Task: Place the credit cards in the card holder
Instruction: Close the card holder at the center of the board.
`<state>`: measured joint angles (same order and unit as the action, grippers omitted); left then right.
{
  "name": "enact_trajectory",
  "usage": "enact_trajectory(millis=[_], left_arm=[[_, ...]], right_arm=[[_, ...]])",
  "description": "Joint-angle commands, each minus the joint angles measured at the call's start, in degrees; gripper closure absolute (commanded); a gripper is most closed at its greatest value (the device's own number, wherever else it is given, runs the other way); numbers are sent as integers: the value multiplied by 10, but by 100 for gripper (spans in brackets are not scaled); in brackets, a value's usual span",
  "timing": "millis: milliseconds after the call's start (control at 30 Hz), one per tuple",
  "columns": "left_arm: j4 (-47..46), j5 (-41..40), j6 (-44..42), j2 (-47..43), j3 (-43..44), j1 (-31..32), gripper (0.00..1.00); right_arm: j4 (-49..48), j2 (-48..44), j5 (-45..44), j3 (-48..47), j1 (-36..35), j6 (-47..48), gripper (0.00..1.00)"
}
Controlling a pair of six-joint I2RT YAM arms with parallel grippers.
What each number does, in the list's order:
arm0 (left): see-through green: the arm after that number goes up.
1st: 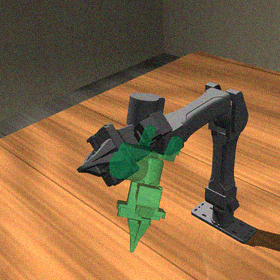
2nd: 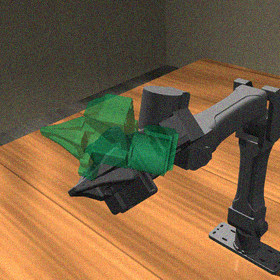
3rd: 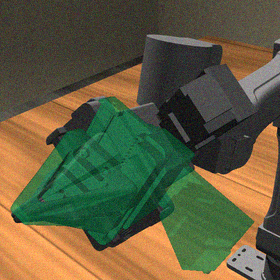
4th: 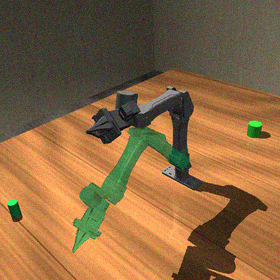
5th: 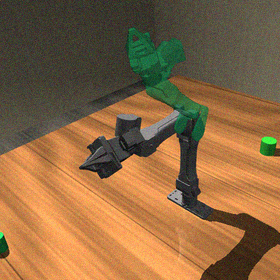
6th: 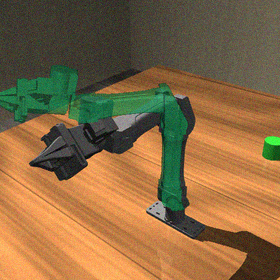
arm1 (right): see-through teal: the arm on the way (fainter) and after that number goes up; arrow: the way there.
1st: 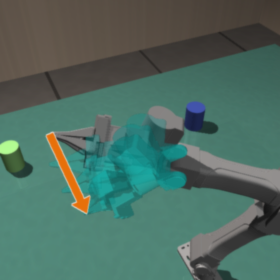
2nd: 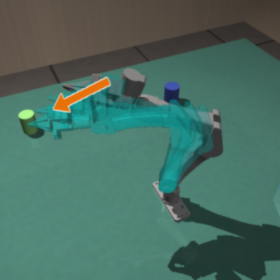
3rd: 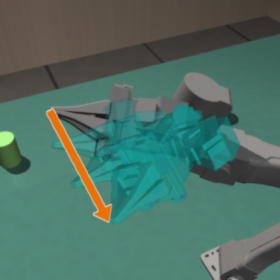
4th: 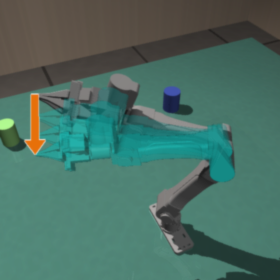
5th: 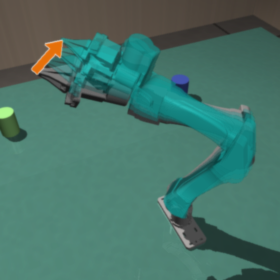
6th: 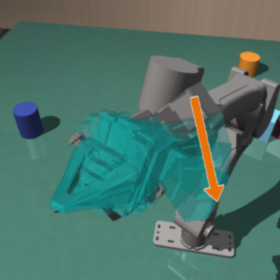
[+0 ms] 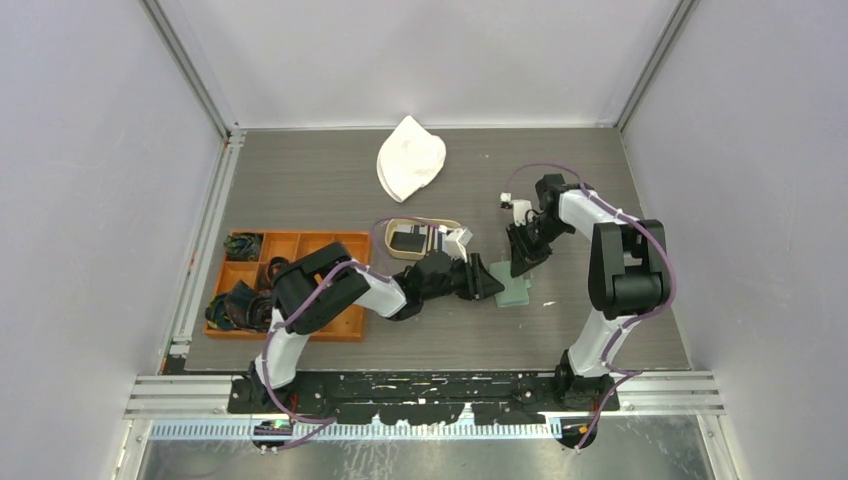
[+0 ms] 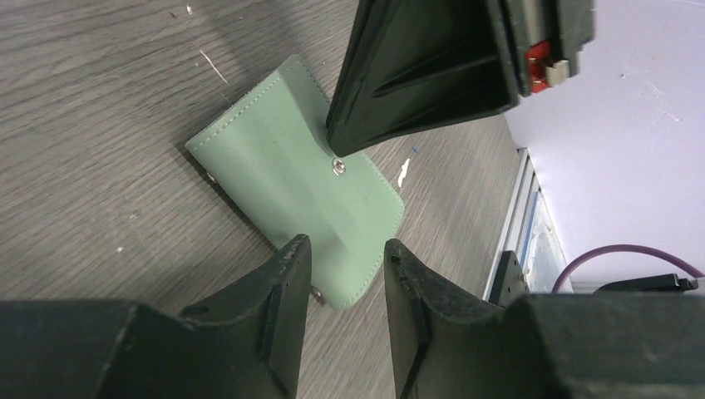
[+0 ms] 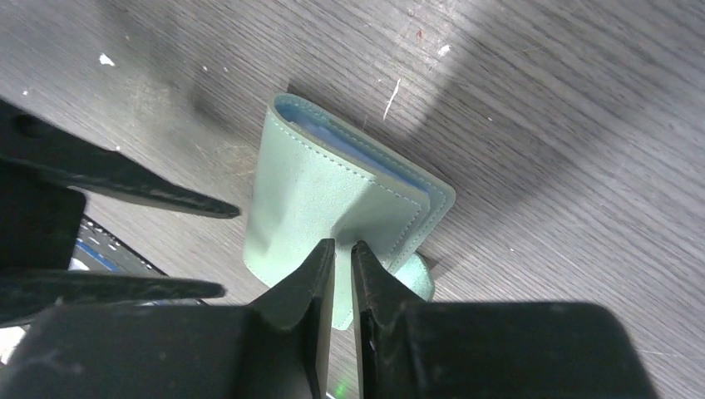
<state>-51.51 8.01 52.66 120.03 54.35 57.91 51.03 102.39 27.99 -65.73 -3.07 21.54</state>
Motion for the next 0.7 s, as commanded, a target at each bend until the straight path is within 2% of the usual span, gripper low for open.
enact_trajectory(millis=[0, 200, 367, 500, 667], left_arm=[[15, -25, -57, -86, -27, 2, 60], [36, -51, -159, -164, -88, 2, 52], [-30, -41, -227, -195, -166, 1, 51], [-99, -41, -242, -210, -218, 1, 51], [-110, -33, -236, -221, -238, 1, 51]], right_arm=[[3, 8, -54, -25, -13, 0, 80], [2, 6, -72, -25, -26, 9, 78], [-16, -43, -91, -11, -26, 21, 71], [-29, -57, -101, -2, -26, 18, 64], [-21, -32, -116, -9, -26, 17, 60]])
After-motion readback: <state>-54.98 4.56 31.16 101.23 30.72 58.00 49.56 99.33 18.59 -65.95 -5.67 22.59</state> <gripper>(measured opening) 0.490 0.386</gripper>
